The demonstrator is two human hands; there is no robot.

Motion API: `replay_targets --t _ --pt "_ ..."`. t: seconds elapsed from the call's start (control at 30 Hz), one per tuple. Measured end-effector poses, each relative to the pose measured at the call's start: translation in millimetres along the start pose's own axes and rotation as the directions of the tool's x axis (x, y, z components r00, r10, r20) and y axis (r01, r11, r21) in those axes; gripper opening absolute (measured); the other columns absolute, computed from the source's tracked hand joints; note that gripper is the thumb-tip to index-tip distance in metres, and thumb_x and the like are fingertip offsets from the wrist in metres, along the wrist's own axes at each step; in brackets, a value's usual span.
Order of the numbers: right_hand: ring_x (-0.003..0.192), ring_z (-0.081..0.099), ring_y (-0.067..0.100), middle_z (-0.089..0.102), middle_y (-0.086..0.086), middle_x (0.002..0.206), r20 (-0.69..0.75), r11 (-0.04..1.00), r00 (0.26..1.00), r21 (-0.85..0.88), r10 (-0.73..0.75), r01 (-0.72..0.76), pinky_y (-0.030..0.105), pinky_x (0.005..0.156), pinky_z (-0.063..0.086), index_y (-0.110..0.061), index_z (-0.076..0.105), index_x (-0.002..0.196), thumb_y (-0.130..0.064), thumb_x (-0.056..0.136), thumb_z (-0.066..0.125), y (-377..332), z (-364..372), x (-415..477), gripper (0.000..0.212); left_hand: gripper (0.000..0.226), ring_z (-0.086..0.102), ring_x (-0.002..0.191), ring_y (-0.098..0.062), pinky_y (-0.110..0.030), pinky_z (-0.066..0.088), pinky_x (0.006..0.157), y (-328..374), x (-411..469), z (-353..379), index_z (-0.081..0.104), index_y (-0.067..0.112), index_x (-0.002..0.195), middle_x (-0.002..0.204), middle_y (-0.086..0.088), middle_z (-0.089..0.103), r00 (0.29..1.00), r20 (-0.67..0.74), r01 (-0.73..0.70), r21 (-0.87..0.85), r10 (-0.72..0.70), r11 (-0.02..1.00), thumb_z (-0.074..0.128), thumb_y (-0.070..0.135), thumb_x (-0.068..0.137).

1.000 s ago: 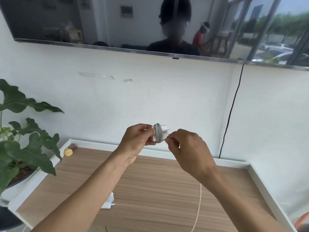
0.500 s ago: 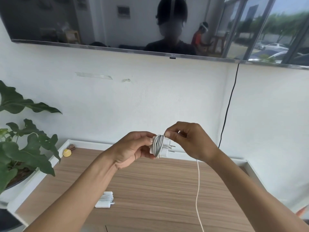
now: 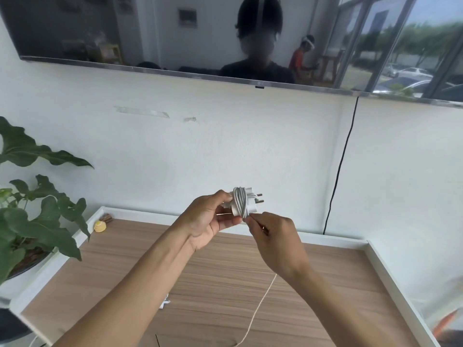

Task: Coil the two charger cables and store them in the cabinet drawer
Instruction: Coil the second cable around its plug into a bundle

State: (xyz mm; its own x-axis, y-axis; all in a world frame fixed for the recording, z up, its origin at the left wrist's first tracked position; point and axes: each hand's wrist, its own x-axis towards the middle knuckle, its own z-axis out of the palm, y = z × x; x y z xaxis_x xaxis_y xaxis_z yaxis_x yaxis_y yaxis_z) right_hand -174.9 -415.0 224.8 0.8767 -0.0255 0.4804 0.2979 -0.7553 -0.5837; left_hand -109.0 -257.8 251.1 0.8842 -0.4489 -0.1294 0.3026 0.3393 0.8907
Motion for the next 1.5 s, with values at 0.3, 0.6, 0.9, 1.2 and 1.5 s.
replay_targets --t 0.3,0.6,0.9,1.2,1.5 --pt "0.058 0.038 0.020 0.038 -0.008 0.060 0.175 0.944 0.982 -0.308 -0.070 0.122 0.028 0.053 0.029 -0.022 0.039 0.060 -0.025 0.094 0.050 -12 -27 1 0.036 0.010 0.064 0.080 -0.030 -0.030 0.058 0.064 -16 8 0 0.067 -0.001 0.088 0.091 -0.021 0.061 0.981 -0.178 -0.033 0.262 0.082 0.965 0.061 0.007 0.090" --pt "0.057 0.050 0.003 0.057 -0.018 0.068 0.172 0.991 0.980 -0.070 -0.104 0.118 0.011 0.055 0.035 -0.021 0.071 0.086 -0.022 0.091 0.064 -20 -62 18 0.009 0.014 0.062 0.070 -0.018 -0.027 0.055 0.060 -13 -5 -1 0.063 -0.002 0.098 0.085 -0.016 0.063 0.992 0.127 -0.043 0.224 0.014 0.974 0.050 0.002 0.095" --pt "0.043 0.026 0.007 0.044 -0.016 0.043 0.263 0.931 0.955 0.294 0.138 -0.215 0.018 0.045 0.024 -0.016 0.073 0.083 -0.023 0.090 0.067 -7 -58 25 0.011 0.042 0.064 0.069 -0.019 -0.026 0.054 0.059 -10 -8 -6 0.064 -0.003 0.100 0.078 -0.012 0.067 0.952 0.294 0.027 0.197 -0.086 0.980 0.067 0.024 0.067" --pt "0.044 0.022 0.012 0.042 0.001 0.052 0.227 0.682 0.946 0.655 0.233 -0.326 0.026 0.046 0.015 -0.004 0.068 0.080 -0.013 0.096 0.052 4 -13 10 0.024 0.036 0.063 0.062 -0.016 -0.025 0.056 0.053 -18 -9 -6 0.071 -0.003 0.093 0.074 -0.012 0.064 0.966 0.254 0.082 -0.121 -0.050 0.989 0.070 0.019 0.064" --pt "0.049 0.024 0.010 0.033 0.007 0.051 0.011 0.971 0.984 0.163 0.175 -0.175 0.023 0.046 0.022 0.000 0.050 0.064 -0.013 0.094 0.054 -1 13 -7 0.033 0.024 0.063 0.061 -0.018 -0.025 0.057 0.055 -28 -2 4 0.067 0.000 0.077 0.067 -0.008 0.064 0.995 -0.096 -0.035 -0.185 0.018 0.982 0.051 0.004 0.093"
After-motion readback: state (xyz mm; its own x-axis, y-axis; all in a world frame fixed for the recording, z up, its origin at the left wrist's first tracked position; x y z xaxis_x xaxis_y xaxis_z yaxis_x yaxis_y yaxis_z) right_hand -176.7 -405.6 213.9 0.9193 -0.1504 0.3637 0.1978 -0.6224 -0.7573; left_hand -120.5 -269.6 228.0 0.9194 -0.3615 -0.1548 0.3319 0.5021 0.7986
